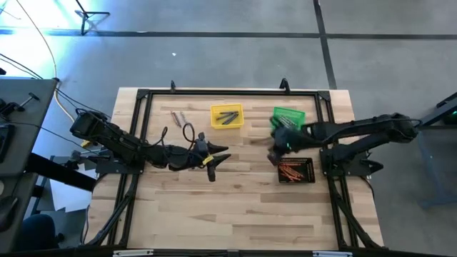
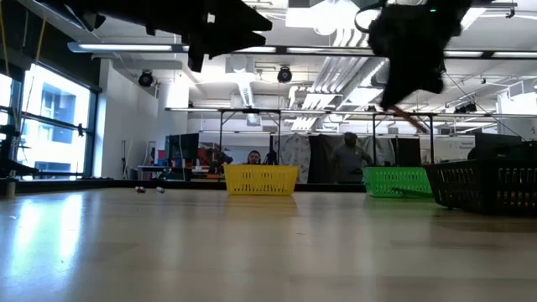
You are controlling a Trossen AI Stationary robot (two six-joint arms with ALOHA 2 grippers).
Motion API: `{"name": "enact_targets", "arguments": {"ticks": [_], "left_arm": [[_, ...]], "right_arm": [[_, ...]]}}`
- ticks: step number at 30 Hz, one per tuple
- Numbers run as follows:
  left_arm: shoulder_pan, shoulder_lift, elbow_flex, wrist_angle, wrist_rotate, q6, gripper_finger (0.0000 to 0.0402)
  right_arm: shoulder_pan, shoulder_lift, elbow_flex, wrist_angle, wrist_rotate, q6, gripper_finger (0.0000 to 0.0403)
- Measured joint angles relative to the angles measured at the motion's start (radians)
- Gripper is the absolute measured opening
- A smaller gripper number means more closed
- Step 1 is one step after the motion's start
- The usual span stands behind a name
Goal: Sort crayons
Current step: Put the orange crayon into the black basket
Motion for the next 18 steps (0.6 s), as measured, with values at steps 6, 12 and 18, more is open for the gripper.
{"name": "enact_targets", "arguments": {"ticks": [6, 12, 18], "left_arm": [[0.002, 0.0, 0.0, -0.031, -0.001, -0.01, 0.011], [0.002, 0.0, 0.0, -0.033, -0.001, -0.013, 0.0106], [0.001, -0.001, 0.0, -0.041, 0.0, -0.02, 0.0106]], "right_arm": [[0.173, 0.007, 0.0, -0.26, 0.042, 0.241, 0.0001], [0.285, 0.037, -0.038, -0.37, 0.068, 0.423, 0.0001], [0.341, 0.063, -0.109, -0.313, 0.022, 0.458, 0.0052]]}}
